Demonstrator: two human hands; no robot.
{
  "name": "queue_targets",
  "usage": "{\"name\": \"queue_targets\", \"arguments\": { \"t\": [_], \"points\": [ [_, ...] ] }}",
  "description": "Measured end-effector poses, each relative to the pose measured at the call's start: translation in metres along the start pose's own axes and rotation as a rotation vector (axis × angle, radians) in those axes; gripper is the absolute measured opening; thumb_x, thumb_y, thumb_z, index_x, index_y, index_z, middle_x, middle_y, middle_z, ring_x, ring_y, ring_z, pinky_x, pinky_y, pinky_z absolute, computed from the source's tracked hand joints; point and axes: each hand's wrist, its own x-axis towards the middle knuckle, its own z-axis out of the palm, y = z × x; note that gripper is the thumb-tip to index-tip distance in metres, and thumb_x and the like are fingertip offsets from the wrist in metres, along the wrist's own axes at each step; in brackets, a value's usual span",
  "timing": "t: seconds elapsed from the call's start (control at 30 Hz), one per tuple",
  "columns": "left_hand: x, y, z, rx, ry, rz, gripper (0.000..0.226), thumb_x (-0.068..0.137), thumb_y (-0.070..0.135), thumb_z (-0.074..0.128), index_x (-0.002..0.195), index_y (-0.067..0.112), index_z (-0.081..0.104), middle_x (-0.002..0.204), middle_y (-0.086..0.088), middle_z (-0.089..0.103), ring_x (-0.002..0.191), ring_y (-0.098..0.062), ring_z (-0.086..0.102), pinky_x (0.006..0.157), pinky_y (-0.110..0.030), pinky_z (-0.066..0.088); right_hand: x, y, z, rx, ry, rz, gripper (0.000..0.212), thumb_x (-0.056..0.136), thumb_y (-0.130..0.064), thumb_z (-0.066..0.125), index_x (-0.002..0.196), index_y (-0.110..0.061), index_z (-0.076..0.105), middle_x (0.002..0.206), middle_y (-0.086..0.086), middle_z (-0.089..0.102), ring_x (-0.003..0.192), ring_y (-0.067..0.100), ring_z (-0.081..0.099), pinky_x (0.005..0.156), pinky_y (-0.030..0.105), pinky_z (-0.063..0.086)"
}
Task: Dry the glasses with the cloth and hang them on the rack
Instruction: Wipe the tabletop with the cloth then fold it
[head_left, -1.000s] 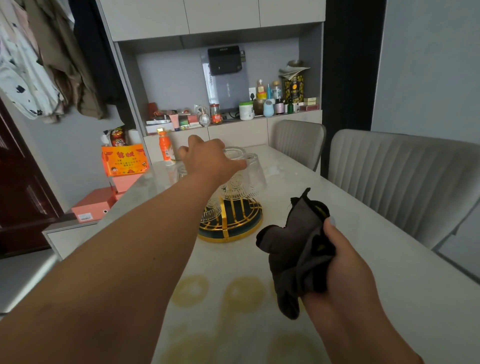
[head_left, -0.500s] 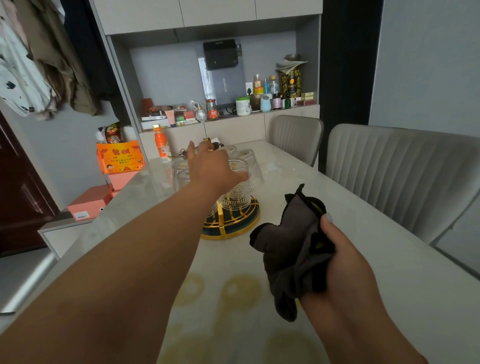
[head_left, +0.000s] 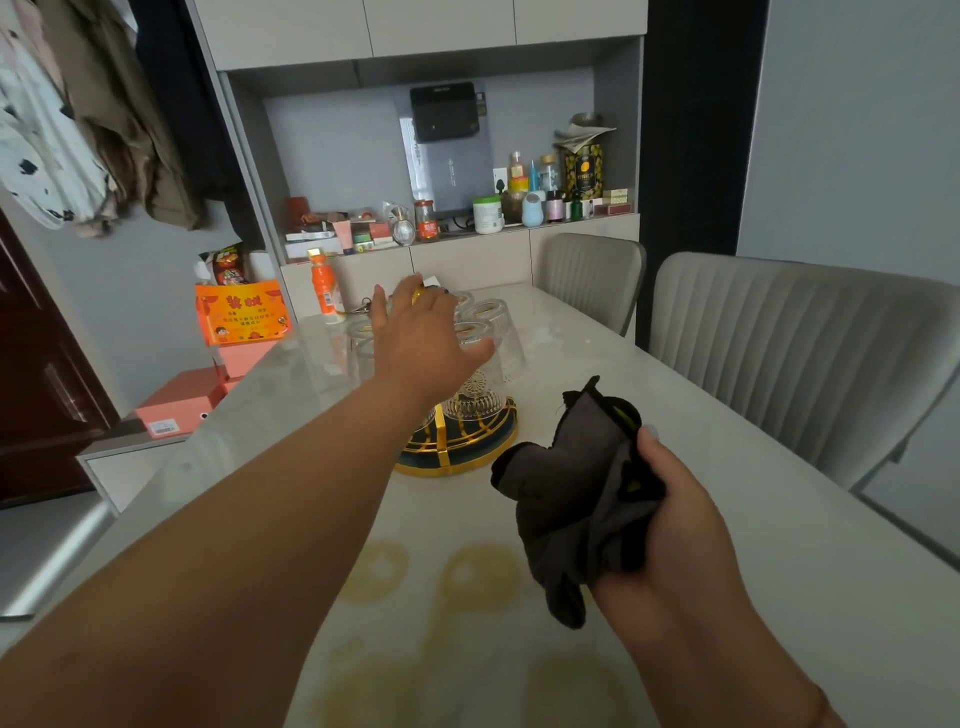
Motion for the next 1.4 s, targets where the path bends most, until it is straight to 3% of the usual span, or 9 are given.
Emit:
{"name": "queue_targets", "arguments": {
  "t": [0.13,0.23,0.37,0.53,0.7,0.9,1.07,1.2,1.4],
  "points": [
    [-0.033,0.009,-0.02,-0.369,0.155,-0.01,0.036,0.092,0.044,0.058,0.113,0.017,0.066,0.118,0.0,0.064,0.123,-0.022,0.047,0.1,-0.041,0.034,-0.001,0.0,0.002,0.031,-0.071,-0.023,0.048,0.092,-0.044,0.046,0.104,-0.008,0.075,0.099,0.016,0.075,0.085,0.028,0.073,0.072,0.044,0.058],
    [-0.066,0.02,-0.033,-0.679,-0.122,-0.17,0.043,0.098,0.046,0.048,0.096,0.007,0.066,0.089,-0.006,0.066,0.086,-0.015,0.059,0.074,-0.037,0.048,-0.001,0.001,0.004,0.037,-0.101,-0.039,0.04,0.092,-0.035,0.049,0.085,-0.007,0.075,0.083,0.012,0.075,0.071,0.025,0.074,0.063,0.04,0.06],
    [-0.102,0.017,-0.043,-1.278,-0.645,-0.808,0.071,0.089,0.067,0.045,0.116,0.004,0.062,0.11,-0.017,0.07,0.102,-0.033,0.067,0.092,-0.046,0.053,0.0,0.004,0.004,0.045,-0.101,-0.022,0.029,0.094,-0.026,0.047,0.086,-0.008,0.069,0.077,0.008,0.073,0.066,0.023,0.071,0.064,0.032,0.058],
    [-0.142,0.011,-0.055,-1.64,-0.858,-0.925,0.067,0.081,0.058,0.061,0.114,-0.001,0.065,0.107,-0.017,0.072,0.099,-0.031,0.069,0.082,-0.041,0.056,-0.004,0.008,0.004,-0.02,-0.093,0.009,0.033,0.096,-0.029,0.043,0.092,-0.011,0.069,0.082,0.008,0.073,0.067,0.024,0.07,0.072,0.034,0.05],
    [-0.149,0.014,-0.061,-1.642,-0.476,-0.884,0.027,0.097,0.016,0.057,0.118,0.0,0.06,0.107,-0.014,0.07,0.094,-0.025,0.066,0.076,-0.034,0.055,-0.018,0.012,0.002,-0.174,-0.069,0.048,0.037,0.099,-0.03,0.039,0.111,-0.01,0.068,0.107,0.013,0.072,0.099,0.032,0.064,0.081,0.04,0.049],
    [-0.141,0.017,-0.093,-1.322,-0.306,-0.652,0.011,0.099,0.024,0.054,0.099,0.016,0.061,0.102,-0.011,0.068,0.092,-0.023,0.064,0.076,-0.037,0.05,-0.023,0.003,-0.005,-0.601,0.125,-0.072,0.028,0.098,-0.033,0.046,0.103,-0.012,0.064,0.106,0.008,0.067,0.095,0.023,0.063,0.075,0.037,0.051],
    [-0.135,0.035,-0.126,-1.256,-0.401,-0.357,0.014,0.097,0.023,0.059,0.086,0.02,0.068,0.079,-0.005,0.071,0.074,-0.02,0.067,0.071,-0.035,0.056,-0.023,-0.028,0.009,-0.95,0.011,-0.418,0.017,0.092,-0.039,0.055,0.095,-0.023,0.06,0.115,0.002,0.064,0.108,0.016,0.058,0.099,0.038,0.044],
    [-0.136,0.048,-0.135,-1.27,-0.498,-0.27,0.012,0.095,0.019,0.062,0.096,0.012,0.072,0.088,-0.012,0.071,0.08,-0.023,0.067,0.074,-0.033,0.058,-0.029,-0.043,0.017,-0.88,-0.366,-0.209,0.039,0.085,-0.032,0.059,0.11,-0.002,0.065,0.113,0.012,0.068,0.108,0.026,0.061,0.099,0.038,0.044],
    [-0.144,0.049,-0.126,-1.293,-0.686,-0.218,0.033,0.072,0.028,0.077,0.102,0.014,0.072,0.1,-0.012,0.076,0.092,-0.026,0.072,0.084,-0.038,0.058,-0.04,-0.064,0.004,-0.825,-0.344,-0.118,0.034,0.076,-0.021,0.066,0.1,0.002,0.064,0.091,0.015,0.069,0.084,0.024,0.066,0.082,0.034,0.056]
  ]
}}
